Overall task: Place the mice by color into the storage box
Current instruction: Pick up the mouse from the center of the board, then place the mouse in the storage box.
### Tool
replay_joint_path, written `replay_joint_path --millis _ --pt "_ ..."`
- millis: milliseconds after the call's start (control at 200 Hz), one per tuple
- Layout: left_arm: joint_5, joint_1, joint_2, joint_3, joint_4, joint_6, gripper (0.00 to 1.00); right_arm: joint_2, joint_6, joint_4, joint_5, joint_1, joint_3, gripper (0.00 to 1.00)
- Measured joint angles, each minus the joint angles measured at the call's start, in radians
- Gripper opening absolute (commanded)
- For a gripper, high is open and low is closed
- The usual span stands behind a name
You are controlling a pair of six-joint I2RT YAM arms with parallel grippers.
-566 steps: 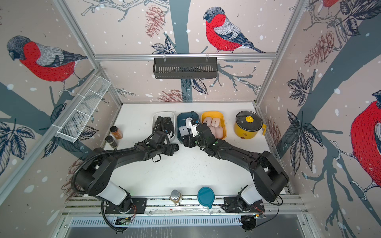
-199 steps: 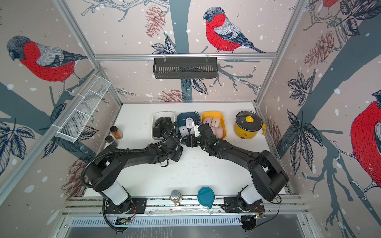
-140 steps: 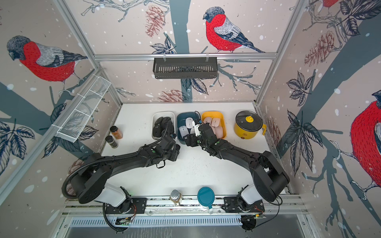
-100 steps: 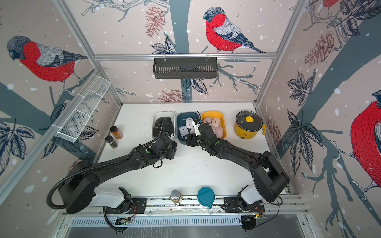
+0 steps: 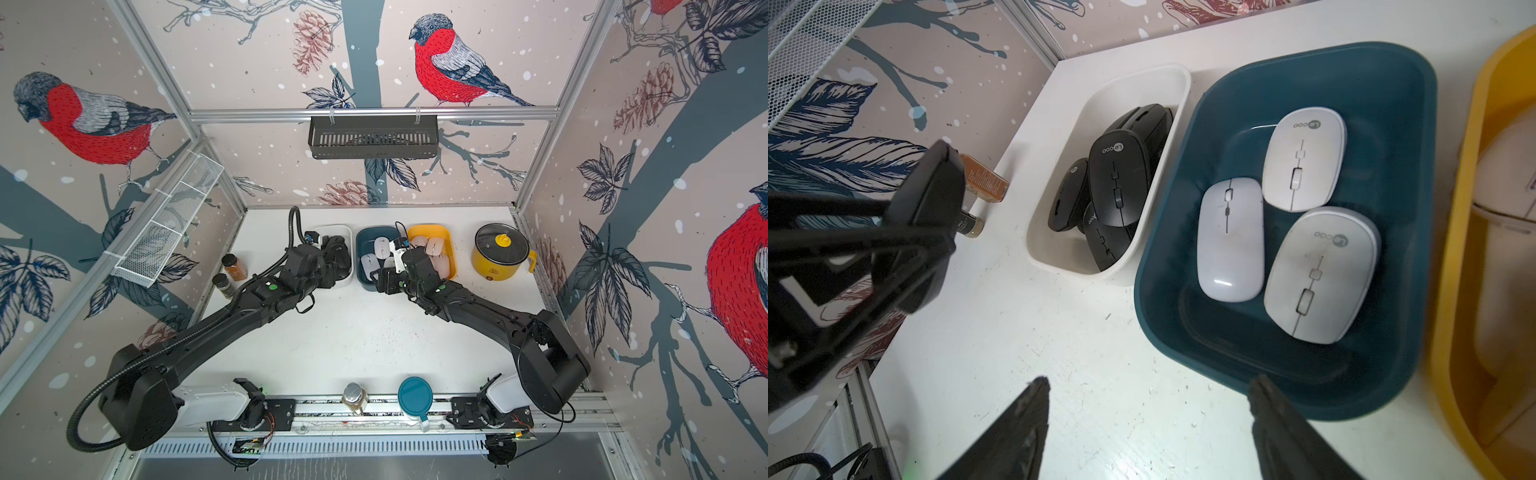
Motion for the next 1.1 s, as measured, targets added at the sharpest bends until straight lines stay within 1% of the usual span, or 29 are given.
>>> replay_joint_path --millis 190,355,420,680,1101 --pt "0.037 0.102 0.071 0.041 0.039 0.006 0.53 0.000 0.000 -0.001 0.018 -0.008 0.000 0.76" --pt "0.096 0.179 0.171 0.114 0.066 0.031 0.53 0.000 0.000 -0.001 0.019 -0.016 -0.004 0.76" --pt "0.101 0.203 0.221 0.147 0.076 0.038 0.53 0.000 0.000 -0.001 0.018 -0.021 -0.005 0.76" --pt "0.131 0.254 0.402 0.270 0.076 0.075 0.53 0.000 0.004 0.001 0.019 -0.029 -0.029 0.76" --pt "0.145 0.309 0.593 0.418 0.070 0.100 0.54 0.001 0.022 0.003 0.018 -0.035 -0.049 0.76"
